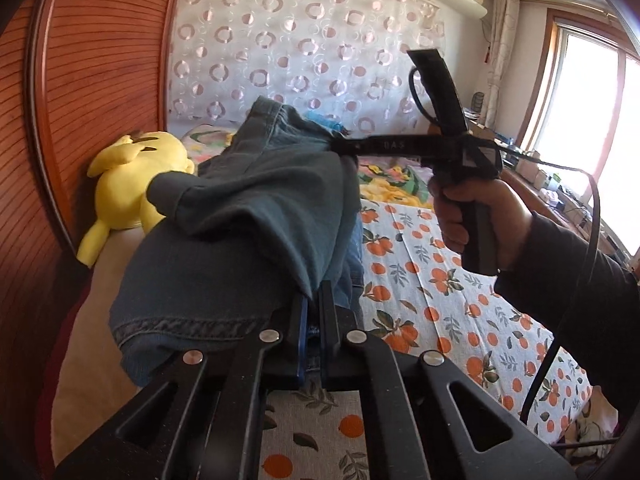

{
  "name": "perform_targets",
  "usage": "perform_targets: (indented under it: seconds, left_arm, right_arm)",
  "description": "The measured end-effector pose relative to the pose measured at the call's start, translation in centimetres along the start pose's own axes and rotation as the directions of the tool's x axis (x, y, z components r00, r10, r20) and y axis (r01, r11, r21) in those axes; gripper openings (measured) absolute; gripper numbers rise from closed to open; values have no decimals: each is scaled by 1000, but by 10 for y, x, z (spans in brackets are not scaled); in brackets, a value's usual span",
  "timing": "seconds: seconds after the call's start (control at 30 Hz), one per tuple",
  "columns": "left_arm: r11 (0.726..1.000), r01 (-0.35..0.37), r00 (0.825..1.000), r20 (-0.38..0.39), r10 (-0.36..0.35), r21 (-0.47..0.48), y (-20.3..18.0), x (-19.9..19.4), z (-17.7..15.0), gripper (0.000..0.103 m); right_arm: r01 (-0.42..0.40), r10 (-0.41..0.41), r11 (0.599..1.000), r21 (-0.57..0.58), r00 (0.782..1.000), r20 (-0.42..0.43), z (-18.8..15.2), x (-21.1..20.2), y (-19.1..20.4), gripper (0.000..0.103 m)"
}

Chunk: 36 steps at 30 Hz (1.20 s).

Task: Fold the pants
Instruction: 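Lower the denim onto the jeans stack and open the left gripper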

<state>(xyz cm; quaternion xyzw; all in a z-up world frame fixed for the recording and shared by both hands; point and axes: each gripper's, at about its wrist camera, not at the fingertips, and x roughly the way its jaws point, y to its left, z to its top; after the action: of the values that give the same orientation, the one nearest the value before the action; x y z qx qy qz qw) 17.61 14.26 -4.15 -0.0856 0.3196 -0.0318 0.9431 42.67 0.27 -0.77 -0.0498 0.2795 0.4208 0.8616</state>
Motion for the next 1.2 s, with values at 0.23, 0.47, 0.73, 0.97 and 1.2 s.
perform_targets:
  seconds: [0.23,0.47,0.73,0.97,1.2]
  left_arm:
    - [999,-33,999,20,33,0,2,-10,16,34]
    - [997,-63,995,83,59,44,5,-4,54,51]
    - [995,-102,994,-43,103,15,29,50,65,51]
    - [995,-100,994,-54,99,-4,33,59,53,51]
    - [993,-117,992,-35,118,22,17,49,51,52]
  right_arm:
    - [42,-42,999,4,999,5,-2,-28,10,30]
    - [59,-58,998,-5,998,39,-20,-65,31,44]
    - [76,-76,997,-13,997,33,-50,-97,48,53]
    - [87,-87,996,4,996,33,-71,-119,57,57]
    - [118,-120,992,44,992,43,-86,-145,61,58]
